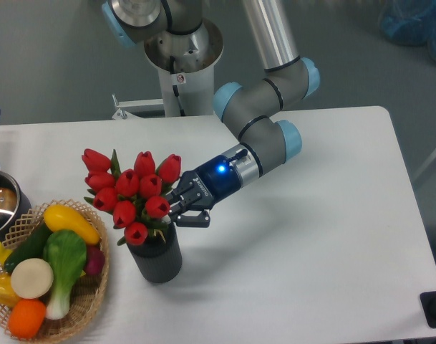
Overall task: Insert the flowers into the vase
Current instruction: 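Hold the tulips in the vase and settle the stems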
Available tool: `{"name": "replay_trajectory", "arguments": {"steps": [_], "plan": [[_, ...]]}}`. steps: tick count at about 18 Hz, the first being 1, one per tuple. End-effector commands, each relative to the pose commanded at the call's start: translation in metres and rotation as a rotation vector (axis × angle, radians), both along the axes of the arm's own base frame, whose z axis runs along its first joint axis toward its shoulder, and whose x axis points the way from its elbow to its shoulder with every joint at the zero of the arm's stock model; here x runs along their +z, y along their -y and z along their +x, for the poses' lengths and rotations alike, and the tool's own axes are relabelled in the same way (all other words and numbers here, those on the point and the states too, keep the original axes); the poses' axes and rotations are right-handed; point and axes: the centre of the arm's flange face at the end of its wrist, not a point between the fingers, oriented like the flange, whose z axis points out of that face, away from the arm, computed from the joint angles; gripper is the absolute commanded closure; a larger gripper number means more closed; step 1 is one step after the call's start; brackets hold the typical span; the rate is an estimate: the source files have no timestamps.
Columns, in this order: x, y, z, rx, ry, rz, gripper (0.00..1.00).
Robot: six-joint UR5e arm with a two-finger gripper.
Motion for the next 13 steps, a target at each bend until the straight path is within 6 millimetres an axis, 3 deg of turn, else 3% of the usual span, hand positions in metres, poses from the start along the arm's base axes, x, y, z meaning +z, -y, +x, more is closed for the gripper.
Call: {"name": "replay_trajectory", "arguments": {"steps": [3, 13], "plan": [[-0.012, -0.001, -0.001, 0.001, 0.004, -0.002, 0.89], [-0.026, 0.001, 0.002, 0.001, 0.003, -0.011, 0.89]]}}
